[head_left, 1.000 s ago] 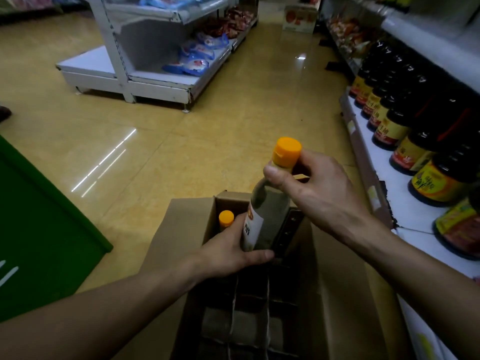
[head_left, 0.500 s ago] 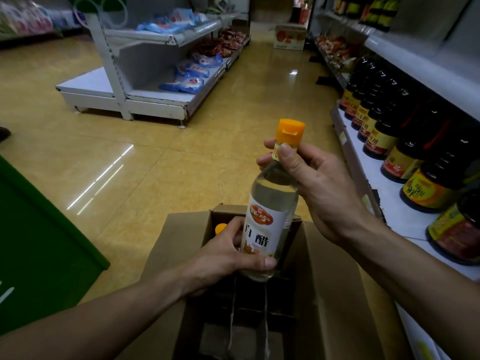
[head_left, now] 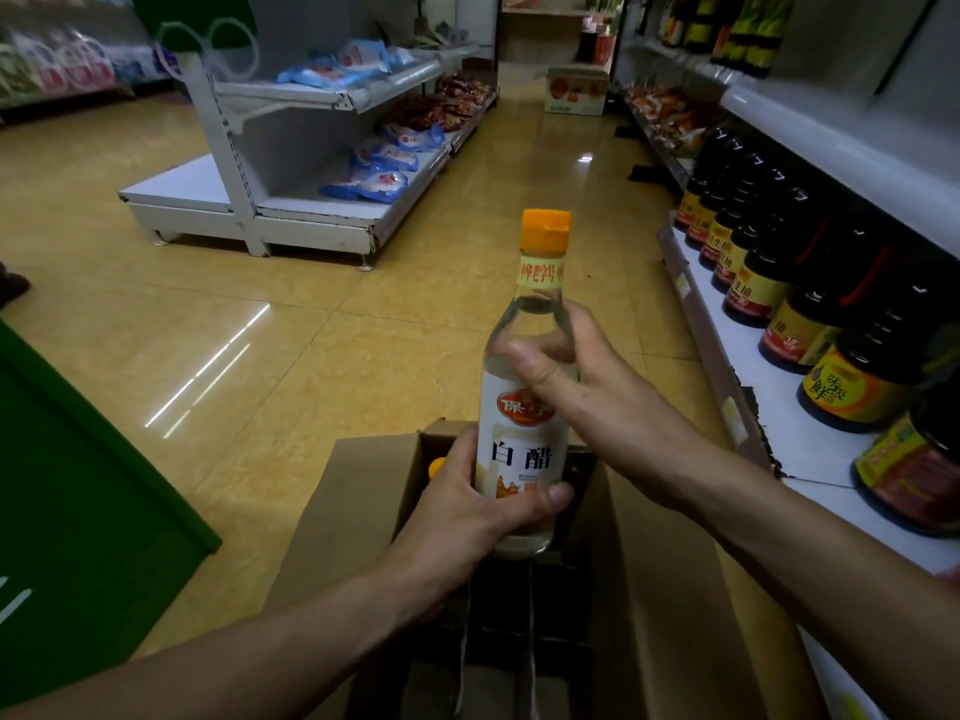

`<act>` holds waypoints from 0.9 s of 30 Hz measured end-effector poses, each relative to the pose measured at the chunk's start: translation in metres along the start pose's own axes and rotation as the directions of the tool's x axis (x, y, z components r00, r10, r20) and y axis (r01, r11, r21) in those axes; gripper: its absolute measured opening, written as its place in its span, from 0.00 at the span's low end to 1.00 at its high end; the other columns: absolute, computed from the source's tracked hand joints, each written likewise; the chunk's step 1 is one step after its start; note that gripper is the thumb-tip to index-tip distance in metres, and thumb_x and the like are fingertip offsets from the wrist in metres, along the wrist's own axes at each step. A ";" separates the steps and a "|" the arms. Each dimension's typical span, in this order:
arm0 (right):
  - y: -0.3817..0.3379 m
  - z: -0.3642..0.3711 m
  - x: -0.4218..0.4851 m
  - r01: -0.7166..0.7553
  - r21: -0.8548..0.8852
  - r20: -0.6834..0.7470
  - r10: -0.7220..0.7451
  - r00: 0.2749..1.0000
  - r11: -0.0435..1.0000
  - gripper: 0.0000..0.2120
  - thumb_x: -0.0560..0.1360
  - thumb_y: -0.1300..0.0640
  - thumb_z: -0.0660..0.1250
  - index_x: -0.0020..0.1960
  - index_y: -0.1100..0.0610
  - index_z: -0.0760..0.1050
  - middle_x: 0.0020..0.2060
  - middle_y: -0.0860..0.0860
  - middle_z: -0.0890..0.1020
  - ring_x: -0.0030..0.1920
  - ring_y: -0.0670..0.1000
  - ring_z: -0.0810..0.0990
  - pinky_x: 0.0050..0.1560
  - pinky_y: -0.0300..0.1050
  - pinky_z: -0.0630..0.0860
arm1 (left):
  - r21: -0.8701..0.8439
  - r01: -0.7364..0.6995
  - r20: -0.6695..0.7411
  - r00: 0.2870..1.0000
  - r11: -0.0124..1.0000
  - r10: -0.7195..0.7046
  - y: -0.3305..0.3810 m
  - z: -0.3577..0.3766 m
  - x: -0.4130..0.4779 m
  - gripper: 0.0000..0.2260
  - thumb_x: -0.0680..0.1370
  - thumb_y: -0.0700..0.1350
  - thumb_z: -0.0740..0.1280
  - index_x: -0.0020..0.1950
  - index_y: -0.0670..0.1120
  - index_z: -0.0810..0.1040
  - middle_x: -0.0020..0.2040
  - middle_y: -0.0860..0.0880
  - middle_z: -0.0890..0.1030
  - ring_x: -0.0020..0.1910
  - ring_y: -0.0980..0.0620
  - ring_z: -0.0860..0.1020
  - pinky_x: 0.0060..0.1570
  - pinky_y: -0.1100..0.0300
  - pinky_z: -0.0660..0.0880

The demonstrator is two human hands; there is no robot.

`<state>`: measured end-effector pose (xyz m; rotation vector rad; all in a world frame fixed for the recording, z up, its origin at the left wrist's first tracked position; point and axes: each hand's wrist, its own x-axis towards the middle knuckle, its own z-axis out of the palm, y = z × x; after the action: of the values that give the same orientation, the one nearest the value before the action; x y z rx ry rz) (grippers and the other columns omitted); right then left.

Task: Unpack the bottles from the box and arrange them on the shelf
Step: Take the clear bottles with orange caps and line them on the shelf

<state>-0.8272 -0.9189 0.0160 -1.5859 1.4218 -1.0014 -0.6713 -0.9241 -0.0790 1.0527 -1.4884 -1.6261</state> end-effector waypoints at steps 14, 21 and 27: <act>0.027 -0.003 0.003 -0.111 0.111 -0.031 0.116 0.993 0.988 0.32 0.67 0.25 0.63 0.62 0.44 0.76 0.55 0.45 0.85 0.56 0.45 0.84 0.60 0.57 0.81 | 0.017 -0.041 -0.031 0.999 0.999 0.042 0.005 0.000 0.009 0.27 0.69 0.55 0.78 0.65 0.56 0.75 0.56 0.51 0.85 0.56 0.53 0.85 0.60 0.47 0.81; 0.035 -0.001 0.012 -0.120 0.139 -0.021 0.124 0.992 0.983 0.28 0.68 0.28 0.64 0.60 0.45 0.77 0.53 0.47 0.86 0.55 0.46 0.85 0.60 0.57 0.82 | 0.011 -0.030 -0.039 0.999 0.999 0.031 -0.002 0.000 0.018 0.26 0.70 0.55 0.77 0.65 0.56 0.75 0.56 0.52 0.85 0.56 0.52 0.84 0.61 0.45 0.80; 0.032 0.001 0.019 -0.176 0.167 -0.006 0.180 0.984 0.970 0.26 0.71 0.28 0.60 0.59 0.44 0.79 0.53 0.43 0.86 0.54 0.42 0.85 0.61 0.53 0.80 | -0.040 0.010 -0.056 0.998 0.999 -0.012 -0.003 0.003 0.016 0.24 0.71 0.52 0.76 0.65 0.55 0.74 0.56 0.52 0.85 0.57 0.53 0.84 0.60 0.49 0.81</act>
<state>-0.8379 -0.9406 -0.0125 -1.3065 1.4281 -1.0044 -0.6808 -0.9371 -0.0840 1.0780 -1.4104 -1.6140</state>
